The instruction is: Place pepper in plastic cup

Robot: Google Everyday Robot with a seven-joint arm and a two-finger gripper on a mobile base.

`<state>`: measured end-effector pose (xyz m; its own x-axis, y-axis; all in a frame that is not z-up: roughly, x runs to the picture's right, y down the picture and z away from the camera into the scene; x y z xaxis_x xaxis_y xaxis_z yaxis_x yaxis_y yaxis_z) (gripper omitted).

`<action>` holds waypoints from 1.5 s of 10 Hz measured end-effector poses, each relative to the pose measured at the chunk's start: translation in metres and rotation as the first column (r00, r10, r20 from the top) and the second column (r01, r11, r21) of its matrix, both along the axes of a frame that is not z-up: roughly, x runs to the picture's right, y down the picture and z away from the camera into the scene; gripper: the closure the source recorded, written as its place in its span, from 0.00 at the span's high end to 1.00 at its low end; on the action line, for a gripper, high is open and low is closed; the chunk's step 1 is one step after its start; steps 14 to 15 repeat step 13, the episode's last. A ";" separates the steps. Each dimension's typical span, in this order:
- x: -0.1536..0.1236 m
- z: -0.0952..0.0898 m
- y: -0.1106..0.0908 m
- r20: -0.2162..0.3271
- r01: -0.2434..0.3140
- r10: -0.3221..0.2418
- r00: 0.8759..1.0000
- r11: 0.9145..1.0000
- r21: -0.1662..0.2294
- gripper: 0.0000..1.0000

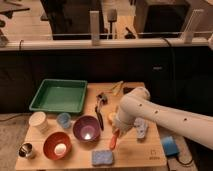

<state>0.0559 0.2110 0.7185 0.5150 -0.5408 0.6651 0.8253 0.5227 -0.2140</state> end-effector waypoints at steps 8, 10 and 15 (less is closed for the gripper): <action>-0.034 -0.002 -0.010 0.025 0.018 -0.018 1.000 1.000 0.010 0.01; -0.049 -0.001 -0.012 0.033 0.023 -0.024 0.999 1.000 0.012 0.01; -0.065 -0.001 -0.013 0.042 0.030 -0.031 0.999 0.999 0.016 0.01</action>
